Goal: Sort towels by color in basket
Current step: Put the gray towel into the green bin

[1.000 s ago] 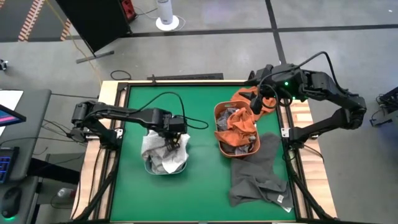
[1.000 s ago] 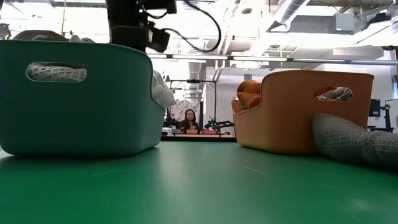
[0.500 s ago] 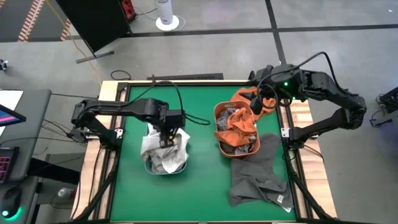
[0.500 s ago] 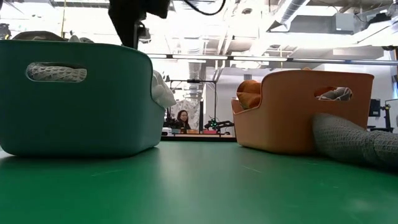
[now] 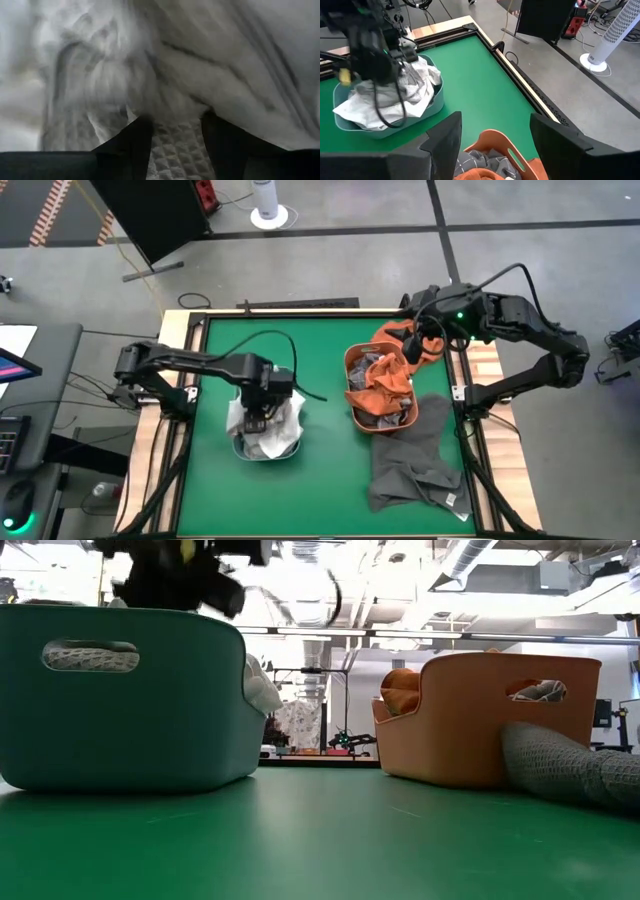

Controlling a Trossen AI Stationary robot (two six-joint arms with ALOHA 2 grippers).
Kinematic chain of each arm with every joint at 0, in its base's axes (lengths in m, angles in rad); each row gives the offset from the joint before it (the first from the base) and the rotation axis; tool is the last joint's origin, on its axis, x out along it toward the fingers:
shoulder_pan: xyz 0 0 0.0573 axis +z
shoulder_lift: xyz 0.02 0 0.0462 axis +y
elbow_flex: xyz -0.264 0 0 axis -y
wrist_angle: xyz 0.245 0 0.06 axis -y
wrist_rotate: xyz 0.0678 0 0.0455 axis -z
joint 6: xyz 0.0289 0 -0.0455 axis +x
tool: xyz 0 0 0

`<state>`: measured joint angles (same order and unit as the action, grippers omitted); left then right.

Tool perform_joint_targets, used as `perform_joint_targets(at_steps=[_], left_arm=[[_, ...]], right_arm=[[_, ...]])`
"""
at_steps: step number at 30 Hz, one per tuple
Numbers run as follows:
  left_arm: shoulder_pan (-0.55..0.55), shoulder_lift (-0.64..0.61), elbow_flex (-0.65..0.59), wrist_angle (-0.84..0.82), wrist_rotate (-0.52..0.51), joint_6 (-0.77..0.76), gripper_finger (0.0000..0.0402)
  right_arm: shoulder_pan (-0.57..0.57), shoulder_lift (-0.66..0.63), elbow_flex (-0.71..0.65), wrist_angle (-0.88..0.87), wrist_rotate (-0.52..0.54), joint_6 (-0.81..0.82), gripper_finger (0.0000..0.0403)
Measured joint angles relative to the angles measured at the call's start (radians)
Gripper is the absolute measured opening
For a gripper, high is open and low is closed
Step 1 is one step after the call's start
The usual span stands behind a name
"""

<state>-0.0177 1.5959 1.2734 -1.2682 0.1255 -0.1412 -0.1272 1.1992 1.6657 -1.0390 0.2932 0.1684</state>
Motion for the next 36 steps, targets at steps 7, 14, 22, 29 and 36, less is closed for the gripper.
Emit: perform_joint_targets(at_steps=[7,14,22,29,36], left_arm=[[0.001,0.003,-0.238,0.261,-0.007,-0.044,0.0165],[0.0,0.003,-0.154,0.158,-0.108,-0.043,0.0165],[0.002,0.004,0.074,-0.099,-0.121,0.003,0.0165],[0.008,0.003,0.247,-0.287,-0.109,0.017,0.0165],[0.001,-0.019,0.276,-0.306,-0.022,0.042,0.0165]], right_arm=[[0.001,0.0,0.0,0.0,0.0,0.0,0.0264],[0.0,0.0,0.0,0.001,0.0,-0.008,0.0264],[0.0,0.0,0.0,0.001,0.0,-0.011,0.0264],[0.0,0.0,0.0,0.001,0.0,-0.011,0.0264],[0.001,0.0,0.0,0.001,0.001,-0.011,0.0264]])
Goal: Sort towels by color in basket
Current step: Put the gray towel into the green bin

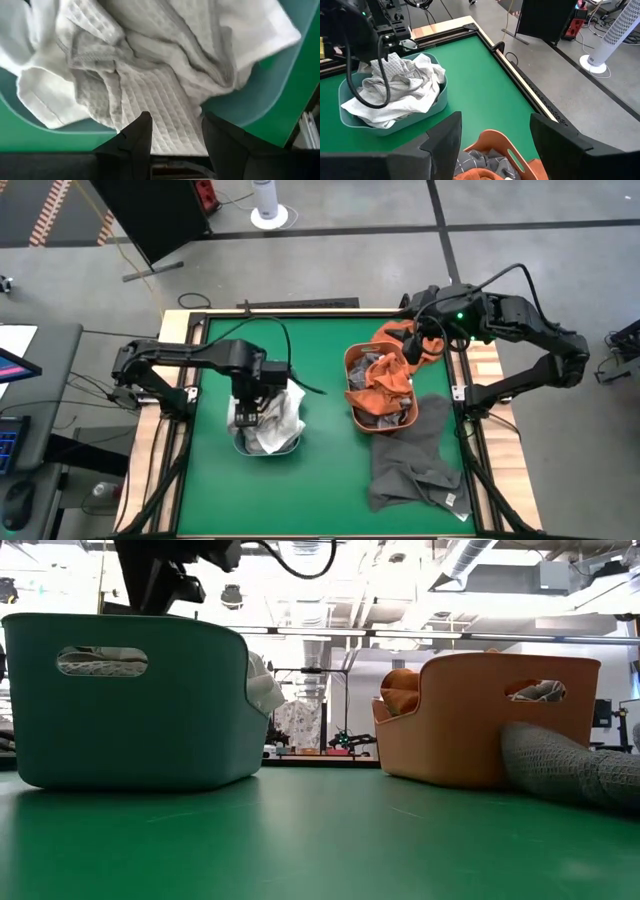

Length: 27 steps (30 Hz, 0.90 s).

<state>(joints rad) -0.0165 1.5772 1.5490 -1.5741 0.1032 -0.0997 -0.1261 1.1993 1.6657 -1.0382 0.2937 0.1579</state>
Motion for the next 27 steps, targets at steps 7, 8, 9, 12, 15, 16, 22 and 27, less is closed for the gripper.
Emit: perform_joint_targets(at_steps=[7,8,9,12,15,16,22,27], left_arm=[[0.002,0.011,-0.066,0.004,0.001,0.045,0.0164],[0.002,0.011,-0.09,0.003,0.001,0.047,0.0164],[0.002,0.011,-0.117,0.003,0.002,0.047,0.0163],[0.001,0.011,-0.206,0.016,-0.022,0.046,0.0156],[0.001,0.011,-0.287,0.092,-0.031,0.045,0.0147],[0.001,0.011,-0.31,0.12,-0.031,0.04,0.0144],[-0.009,0.011,-0.377,0.279,-0.031,-0.017,0.0128],[-0.02,0.011,-0.402,0.379,-0.03,-0.034,0.0125]], right_arm=[[0.002,0.0,0.0,0.0,0.0,0.005,0.0264],[0.003,0.0,0.0,0.0,0.0,0.007,0.0264],[0.007,0.0,0.0,0.0,0.0,0.007,0.0264],[0.016,0.0,0.0,0.0,0.0,0.007,0.0264],[0.015,0.0,0.0,0.0,0.0,0.004,0.0264],[0.015,0.0,0.0,0.0,0.0,0.003,0.0264],[0.014,0.0,0.0,0.0,0.0,0.003,0.0264],[0.013,0.0,0.0,0.001,0.0,0.001,0.0264]])
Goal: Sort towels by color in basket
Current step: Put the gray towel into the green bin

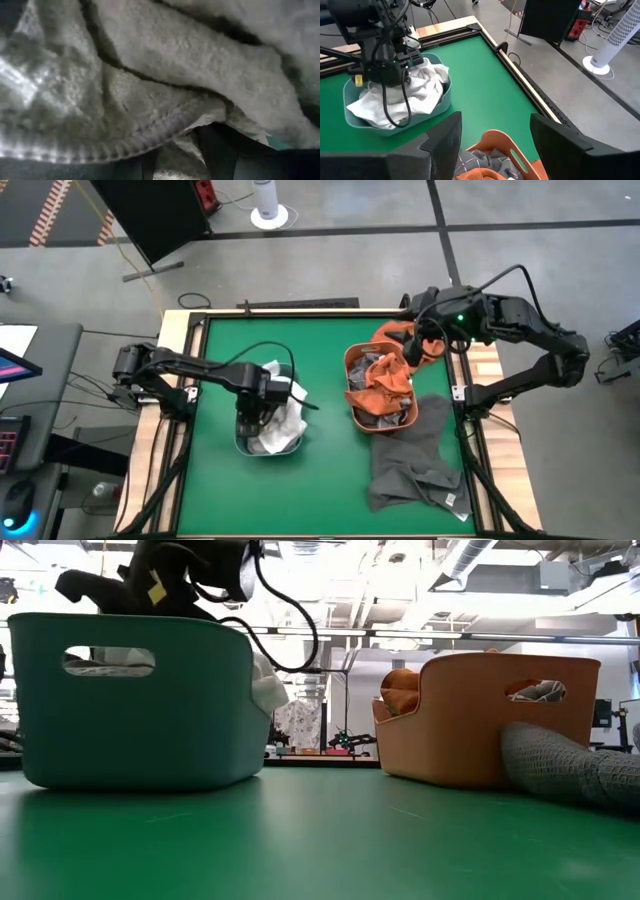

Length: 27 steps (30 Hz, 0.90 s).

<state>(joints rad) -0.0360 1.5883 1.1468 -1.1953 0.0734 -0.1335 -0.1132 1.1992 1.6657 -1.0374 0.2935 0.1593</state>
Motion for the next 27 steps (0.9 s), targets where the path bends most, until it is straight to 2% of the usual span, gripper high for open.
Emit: perform_joint_targets(at_steps=[6,10,15,27], left_arm=[[0.0,-0.001,-0.121,0.179,0.027,-0.012,0.0125],[0.002,-0.003,-0.135,0.146,0.029,-0.035,0.0125],[0.005,0.001,-0.05,-0.044,0.012,-0.028,0.0125],[0.005,0.001,0.207,-0.298,0.009,0.03,0.0125]], right_arm=[[-0.001,0.0,0.0,0.0,0.0,-0.003,0.0264],[-0.001,0.0,0.0,0.0,0.0,-0.003,0.0264],[-0.001,0.0,0.0,0.0,0.0,-0.01,0.0264],[0.008,0.0,-0.019,-0.037,-0.015,0.012,0.0264]])
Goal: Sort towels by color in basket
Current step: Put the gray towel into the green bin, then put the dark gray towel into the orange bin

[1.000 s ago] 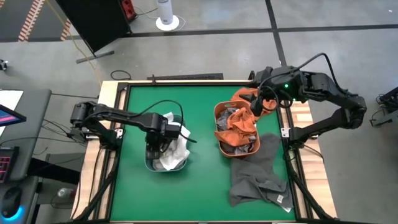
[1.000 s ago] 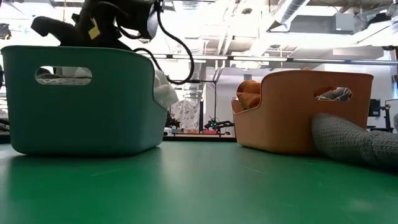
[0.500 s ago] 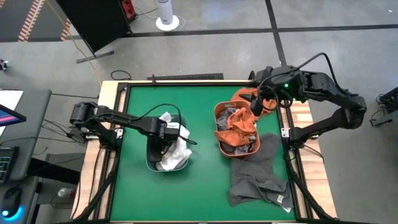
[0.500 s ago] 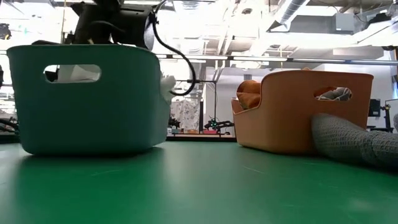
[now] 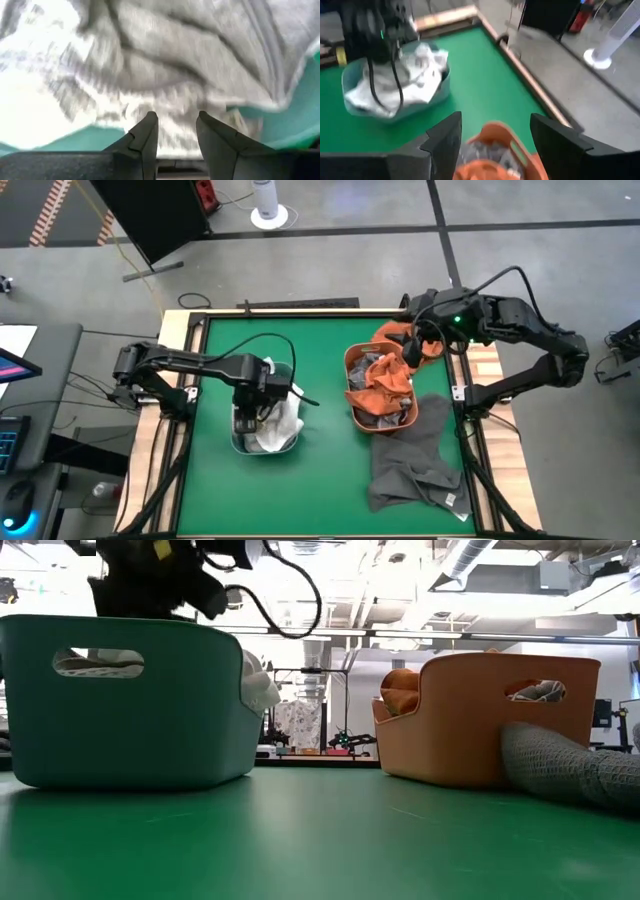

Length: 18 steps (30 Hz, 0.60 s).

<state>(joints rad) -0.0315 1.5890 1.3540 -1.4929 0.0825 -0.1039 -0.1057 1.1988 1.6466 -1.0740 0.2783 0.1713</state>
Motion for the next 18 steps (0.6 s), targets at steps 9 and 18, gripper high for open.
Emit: perform_joint_targets(at_steps=[9,18], left_arm=[[0.0,-0.103,0.101,0.07,-0.16,0.053,0.0125],[0.009,-0.268,0.029,0.567,-0.238,0.148,0.0125]], right_arm=[[0.153,0.012,-0.087,-0.089,-0.202,0.124,0.0264],[0.372,0.152,-0.201,-0.025,-0.209,0.373,0.0264]])
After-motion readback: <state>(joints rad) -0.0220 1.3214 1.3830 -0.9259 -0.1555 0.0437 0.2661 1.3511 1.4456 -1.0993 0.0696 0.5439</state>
